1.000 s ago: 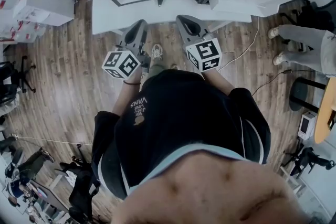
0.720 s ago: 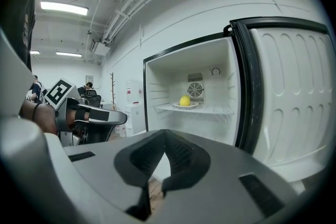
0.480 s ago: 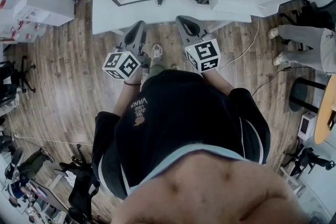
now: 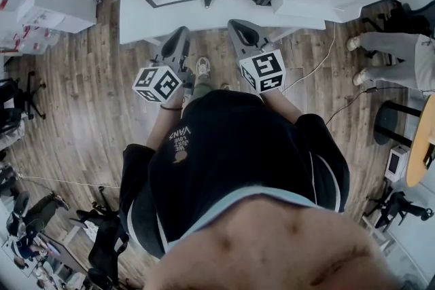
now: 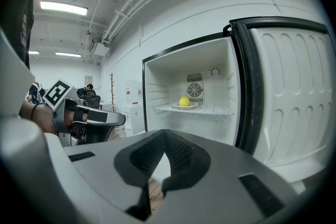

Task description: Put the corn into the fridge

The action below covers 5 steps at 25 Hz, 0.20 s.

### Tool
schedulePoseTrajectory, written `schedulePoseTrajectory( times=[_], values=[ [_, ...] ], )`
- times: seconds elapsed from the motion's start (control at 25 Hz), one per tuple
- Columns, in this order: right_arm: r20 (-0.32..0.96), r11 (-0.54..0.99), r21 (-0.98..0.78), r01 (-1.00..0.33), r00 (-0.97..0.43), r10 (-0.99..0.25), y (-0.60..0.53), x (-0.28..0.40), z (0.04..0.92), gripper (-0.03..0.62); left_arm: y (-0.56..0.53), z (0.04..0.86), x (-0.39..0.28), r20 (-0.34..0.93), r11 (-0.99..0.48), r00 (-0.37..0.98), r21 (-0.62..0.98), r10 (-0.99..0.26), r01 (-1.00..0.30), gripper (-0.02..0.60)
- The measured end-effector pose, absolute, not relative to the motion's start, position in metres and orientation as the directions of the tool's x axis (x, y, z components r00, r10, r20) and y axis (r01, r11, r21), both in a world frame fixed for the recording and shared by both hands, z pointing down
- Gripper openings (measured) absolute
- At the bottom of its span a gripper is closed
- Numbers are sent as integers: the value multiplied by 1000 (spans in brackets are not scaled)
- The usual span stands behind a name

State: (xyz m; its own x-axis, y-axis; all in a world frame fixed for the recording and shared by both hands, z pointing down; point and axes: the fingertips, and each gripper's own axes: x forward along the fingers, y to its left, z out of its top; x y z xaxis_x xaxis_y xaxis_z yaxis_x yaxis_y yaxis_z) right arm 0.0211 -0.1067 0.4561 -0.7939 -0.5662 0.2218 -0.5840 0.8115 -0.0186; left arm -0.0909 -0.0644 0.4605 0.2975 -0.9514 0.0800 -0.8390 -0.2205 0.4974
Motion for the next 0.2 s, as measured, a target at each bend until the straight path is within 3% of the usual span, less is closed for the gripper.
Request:
schedulePoseTrajectory(
  times=[0.2],
  values=[
    [219, 811, -19, -585, -794, -567, -110, 21, 456, 12, -68, 460, -91, 75, -226, 300, 494, -951, -839, 23]
  ],
)
